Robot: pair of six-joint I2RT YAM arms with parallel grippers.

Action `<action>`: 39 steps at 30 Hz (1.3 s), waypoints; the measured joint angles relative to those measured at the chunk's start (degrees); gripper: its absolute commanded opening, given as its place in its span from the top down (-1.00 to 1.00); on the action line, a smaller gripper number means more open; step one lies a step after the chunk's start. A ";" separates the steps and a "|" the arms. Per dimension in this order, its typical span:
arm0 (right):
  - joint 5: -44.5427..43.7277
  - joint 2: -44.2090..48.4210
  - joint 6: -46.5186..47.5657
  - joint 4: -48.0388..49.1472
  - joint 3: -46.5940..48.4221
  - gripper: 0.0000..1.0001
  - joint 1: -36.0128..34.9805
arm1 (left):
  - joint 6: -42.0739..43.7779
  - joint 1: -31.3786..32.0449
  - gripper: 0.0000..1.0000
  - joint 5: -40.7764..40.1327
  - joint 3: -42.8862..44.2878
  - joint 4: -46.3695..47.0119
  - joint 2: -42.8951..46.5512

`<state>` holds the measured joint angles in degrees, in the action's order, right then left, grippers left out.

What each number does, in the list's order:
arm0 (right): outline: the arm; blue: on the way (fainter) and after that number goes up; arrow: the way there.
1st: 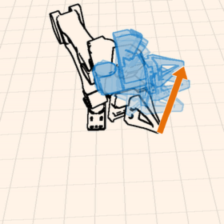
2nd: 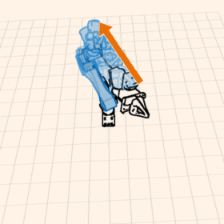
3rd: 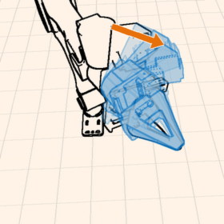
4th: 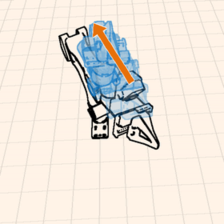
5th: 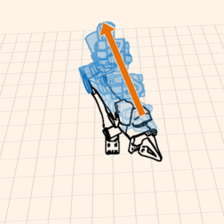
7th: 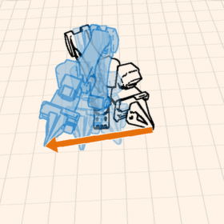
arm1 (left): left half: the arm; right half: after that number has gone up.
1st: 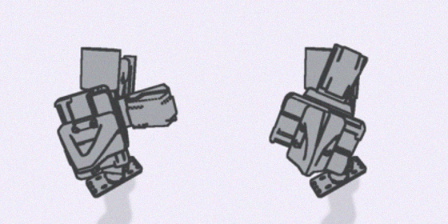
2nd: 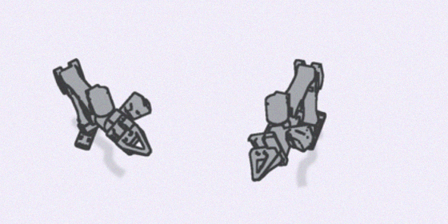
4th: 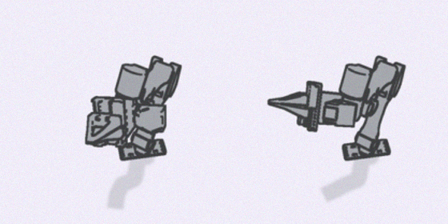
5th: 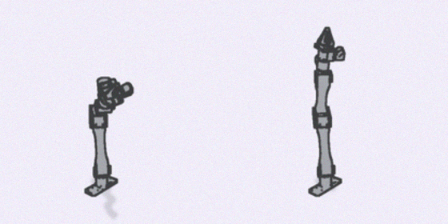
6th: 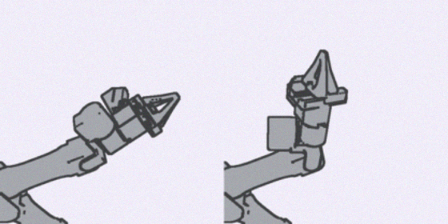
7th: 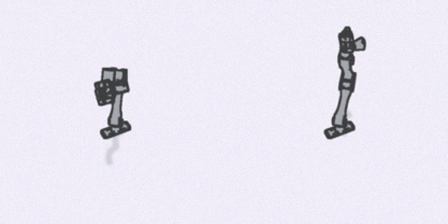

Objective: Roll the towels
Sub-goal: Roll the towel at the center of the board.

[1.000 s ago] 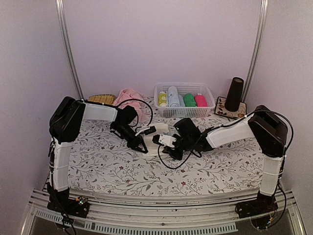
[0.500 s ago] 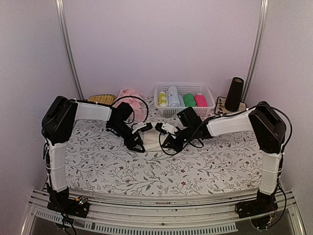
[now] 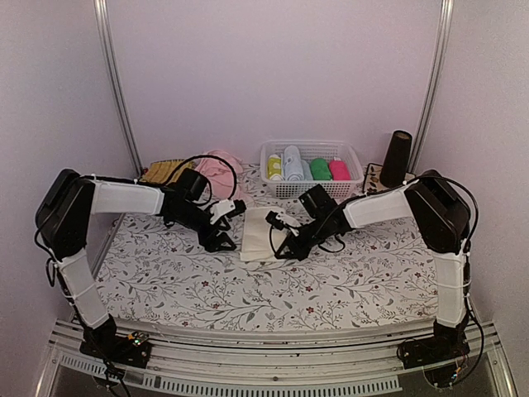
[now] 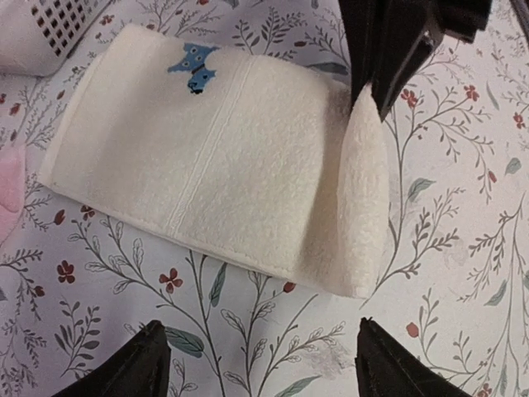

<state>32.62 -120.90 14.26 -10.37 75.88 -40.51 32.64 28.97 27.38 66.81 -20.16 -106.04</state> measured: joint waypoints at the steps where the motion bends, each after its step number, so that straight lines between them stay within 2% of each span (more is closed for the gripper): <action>1: 0.63 -0.37 -0.85 -0.28 0.50 0.95 0.20 | 0.52 0.46 -0.52 -1.31 -1.88 1.97 1.51; 13: 3.37 -2.95 -9.05 -2.08 3.41 0.95 3.08 | 10.51 8.44 -0.23 -11.19 -20.13 24.87 11.58; 18: 3.52 -3.30 -10.43 -2.97 4.24 0.95 3.10 | 15.89 11.69 -0.09 -14.60 -24.00 32.94 12.50; 25: 3.58 -3.91 -10.73 -3.74 5.09 0.95 3.10 | 25.09 17.20 -0.08 -22.95 -28.11 44.11 10.19; 31: 3.98 -5.35 -10.84 -5.64 7.74 0.95 3.10 | 29.79 18.58 -0.08 -27.36 -27.50 46.36 6.25; 39: 4.02 -7.28 -10.43 -8.24 11.37 0.95 3.10 | 31.85 18.62 -0.07 -31.85 -23.65 46.01 1.60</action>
<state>36.64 -128.18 3.84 -18.61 87.24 -37.41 64.49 47.59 -4.47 43.16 25.85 -104.44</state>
